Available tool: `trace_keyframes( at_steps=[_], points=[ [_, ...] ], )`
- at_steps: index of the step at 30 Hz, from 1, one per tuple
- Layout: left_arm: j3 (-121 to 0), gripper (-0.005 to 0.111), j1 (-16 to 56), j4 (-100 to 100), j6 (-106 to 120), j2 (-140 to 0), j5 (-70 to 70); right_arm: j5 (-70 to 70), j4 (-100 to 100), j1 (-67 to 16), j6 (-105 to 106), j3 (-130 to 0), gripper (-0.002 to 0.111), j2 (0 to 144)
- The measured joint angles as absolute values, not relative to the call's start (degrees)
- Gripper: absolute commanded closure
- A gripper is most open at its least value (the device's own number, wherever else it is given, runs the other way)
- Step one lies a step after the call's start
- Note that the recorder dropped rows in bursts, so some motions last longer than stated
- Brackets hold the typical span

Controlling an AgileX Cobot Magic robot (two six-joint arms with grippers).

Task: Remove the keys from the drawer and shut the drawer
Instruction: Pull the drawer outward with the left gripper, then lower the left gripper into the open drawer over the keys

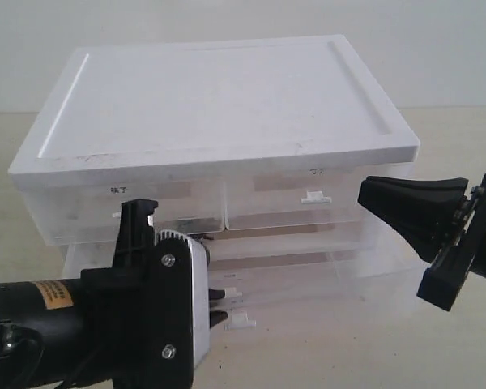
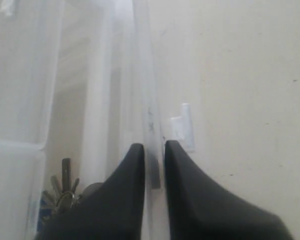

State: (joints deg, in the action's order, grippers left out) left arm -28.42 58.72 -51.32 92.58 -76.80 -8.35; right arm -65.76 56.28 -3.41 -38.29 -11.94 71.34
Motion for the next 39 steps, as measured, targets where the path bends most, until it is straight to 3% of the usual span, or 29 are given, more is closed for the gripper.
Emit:
trace_keyframes(
  at_steps=[20, 23, 28, 30, 39],
  points=[
    [-28.43, 0.101, 58.72, -51.39, 86.28, -71.55, 4.22, -65.76, 56.16, -3.41, -38.29, -11.94, 0.109, 71.34],
    [-28.95, 0.091, 58.72, -52.43, 85.79, -71.55, 4.74, -65.76, 56.16, -3.41, -38.29, -11.94, 0.109, 71.34],
    [-30.12, 0.055, 59.09, -53.05, 85.9, -69.75, 5.67, -65.76, 56.16, -3.41, -38.19, -11.94, 0.109, 71.34],
    [-30.48, 0.048, 59.09, -54.16, 85.9, -68.25, 5.67, -65.76, 56.16, -3.41, -38.19, -11.94, 0.109, 71.34],
    [-30.82, 0.048, 59.09, -67.83, 81.4, -62.0, -2.33, -65.76, 56.16, -3.41, -38.19, -11.94, 0.109, 71.34]
  ],
)
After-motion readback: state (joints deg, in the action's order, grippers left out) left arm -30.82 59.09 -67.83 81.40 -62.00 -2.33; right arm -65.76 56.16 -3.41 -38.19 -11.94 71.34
